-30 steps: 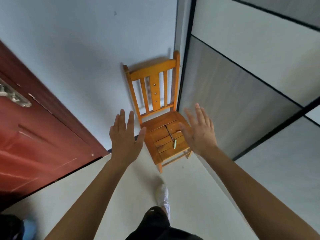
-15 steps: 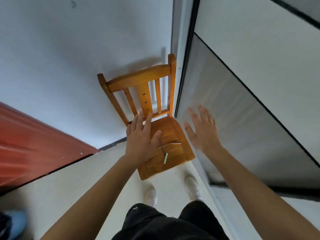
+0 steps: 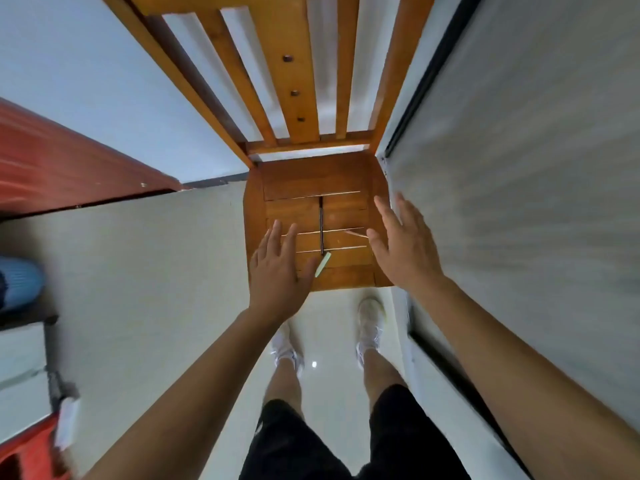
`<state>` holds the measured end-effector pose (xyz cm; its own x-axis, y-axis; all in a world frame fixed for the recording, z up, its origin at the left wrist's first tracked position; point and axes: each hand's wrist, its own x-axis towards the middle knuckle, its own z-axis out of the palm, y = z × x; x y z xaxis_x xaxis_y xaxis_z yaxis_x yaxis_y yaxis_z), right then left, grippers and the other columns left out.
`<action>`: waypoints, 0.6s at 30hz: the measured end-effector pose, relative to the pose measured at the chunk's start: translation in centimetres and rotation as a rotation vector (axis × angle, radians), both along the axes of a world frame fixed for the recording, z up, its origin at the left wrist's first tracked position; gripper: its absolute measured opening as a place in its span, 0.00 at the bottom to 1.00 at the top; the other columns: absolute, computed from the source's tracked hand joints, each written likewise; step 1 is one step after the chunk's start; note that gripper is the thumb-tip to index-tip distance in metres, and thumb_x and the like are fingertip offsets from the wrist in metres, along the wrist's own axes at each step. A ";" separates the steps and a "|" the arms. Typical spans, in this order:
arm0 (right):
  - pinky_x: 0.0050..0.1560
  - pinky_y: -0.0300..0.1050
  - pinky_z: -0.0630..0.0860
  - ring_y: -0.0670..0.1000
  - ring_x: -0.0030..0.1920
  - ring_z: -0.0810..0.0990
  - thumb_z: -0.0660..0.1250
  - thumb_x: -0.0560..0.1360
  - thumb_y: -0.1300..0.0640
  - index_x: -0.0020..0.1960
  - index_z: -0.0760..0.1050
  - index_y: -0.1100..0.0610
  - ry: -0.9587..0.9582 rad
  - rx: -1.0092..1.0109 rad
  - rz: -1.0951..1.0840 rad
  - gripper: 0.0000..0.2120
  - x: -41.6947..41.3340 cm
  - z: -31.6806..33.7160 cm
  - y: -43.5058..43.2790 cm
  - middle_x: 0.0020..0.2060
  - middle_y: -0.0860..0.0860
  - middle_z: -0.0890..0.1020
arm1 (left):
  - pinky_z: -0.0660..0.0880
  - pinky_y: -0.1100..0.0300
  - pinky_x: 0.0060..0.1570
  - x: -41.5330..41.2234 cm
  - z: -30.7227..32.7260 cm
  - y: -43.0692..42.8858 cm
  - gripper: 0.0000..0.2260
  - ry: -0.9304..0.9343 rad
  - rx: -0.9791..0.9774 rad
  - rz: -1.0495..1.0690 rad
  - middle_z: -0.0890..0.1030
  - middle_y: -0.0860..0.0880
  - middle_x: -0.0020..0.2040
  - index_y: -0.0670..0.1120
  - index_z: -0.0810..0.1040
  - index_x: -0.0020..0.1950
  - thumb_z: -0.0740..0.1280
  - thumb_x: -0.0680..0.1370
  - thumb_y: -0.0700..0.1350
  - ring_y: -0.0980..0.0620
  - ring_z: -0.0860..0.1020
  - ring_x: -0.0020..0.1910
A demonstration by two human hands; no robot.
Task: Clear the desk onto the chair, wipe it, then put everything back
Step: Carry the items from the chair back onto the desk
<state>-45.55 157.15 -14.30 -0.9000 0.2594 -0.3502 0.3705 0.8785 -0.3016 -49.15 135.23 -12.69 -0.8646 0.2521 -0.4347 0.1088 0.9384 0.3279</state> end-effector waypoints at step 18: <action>0.42 0.34 0.66 0.50 0.51 0.76 0.64 0.81 0.50 0.60 0.76 0.52 -0.097 -0.125 -0.115 0.10 0.0 -21.5 -2.5 0.57 0.52 0.77 | 0.78 0.57 0.50 2.4 -22.8 1.5 0.15 -0.110 0.070 0.192 0.79 0.50 0.60 0.48 0.76 0.64 0.68 0.80 0.50 0.50 0.76 0.55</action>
<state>-45.58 154.68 -35.79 -0.8271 0.3079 -0.4702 0.4994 0.7865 -0.3635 -46.76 136.69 -35.50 -0.8482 0.1202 -0.5159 -0.1093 0.9132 0.3926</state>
